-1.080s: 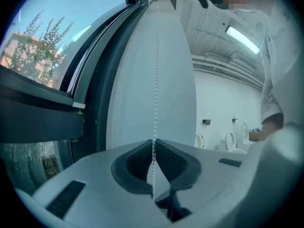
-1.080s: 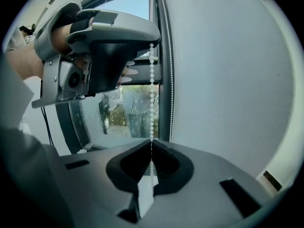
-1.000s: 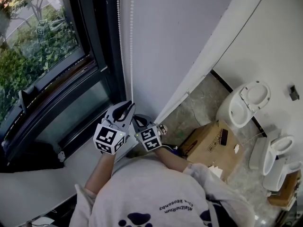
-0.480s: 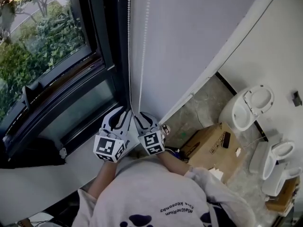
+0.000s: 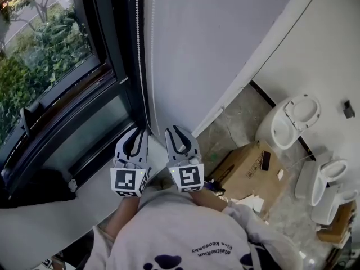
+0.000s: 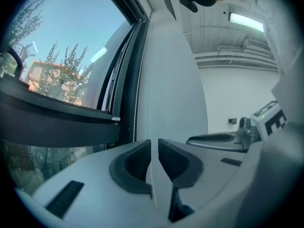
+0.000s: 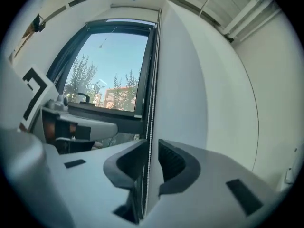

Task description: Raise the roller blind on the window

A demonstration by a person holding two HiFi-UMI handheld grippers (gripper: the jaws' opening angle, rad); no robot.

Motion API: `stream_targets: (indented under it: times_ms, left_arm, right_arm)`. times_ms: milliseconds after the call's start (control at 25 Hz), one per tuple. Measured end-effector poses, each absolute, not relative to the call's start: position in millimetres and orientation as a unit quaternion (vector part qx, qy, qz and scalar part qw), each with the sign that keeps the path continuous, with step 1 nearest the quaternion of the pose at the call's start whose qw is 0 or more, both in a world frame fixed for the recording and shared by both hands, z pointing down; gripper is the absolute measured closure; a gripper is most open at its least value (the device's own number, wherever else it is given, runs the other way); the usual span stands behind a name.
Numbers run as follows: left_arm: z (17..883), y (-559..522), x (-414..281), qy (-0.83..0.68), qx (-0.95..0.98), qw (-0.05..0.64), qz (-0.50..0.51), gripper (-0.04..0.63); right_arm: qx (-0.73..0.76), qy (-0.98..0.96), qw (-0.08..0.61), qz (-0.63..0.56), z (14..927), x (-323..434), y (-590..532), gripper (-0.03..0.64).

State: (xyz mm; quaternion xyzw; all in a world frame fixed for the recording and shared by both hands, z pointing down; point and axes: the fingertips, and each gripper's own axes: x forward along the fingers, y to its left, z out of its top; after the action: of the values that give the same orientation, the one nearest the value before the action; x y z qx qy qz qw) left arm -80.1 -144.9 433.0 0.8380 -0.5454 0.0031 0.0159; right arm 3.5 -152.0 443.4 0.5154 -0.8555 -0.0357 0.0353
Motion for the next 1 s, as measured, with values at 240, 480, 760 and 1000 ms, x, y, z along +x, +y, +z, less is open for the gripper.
stream_targets:
  times_ms: [240, 480, 760, 1000]
  left_arm:
    - [409.9, -133.6, -78.2, -0.570, 0.822, -0.010, -0.002, 0.574]
    - [408.1, -124.5, -80.2, -0.580, 0.814, -0.011, 0.015, 0.588]
    - [402.4, -121.4, -84.1, -0.588, 0.809, -0.012, 0.009, 0.588]
    - [403.1, -118.5, -81.1, -0.581, 0.814, -0.011, 0.004, 0.588]
  right_arm:
    - [0.528, -0.848, -0.010, -0.049, 400.9, 16.3, -138.4, 0.603]
    - [0.532, -0.846, -0.002, -0.046, 399.3, 24.4, -136.1, 0.606]
    - [0.523, -0.851, 0.005, -0.051, 401.2, 21.4, -133.3, 0.609]
    - [0.524, -0.849, -0.007, -0.064, 393.0, 24.5, -127.9, 0.609]
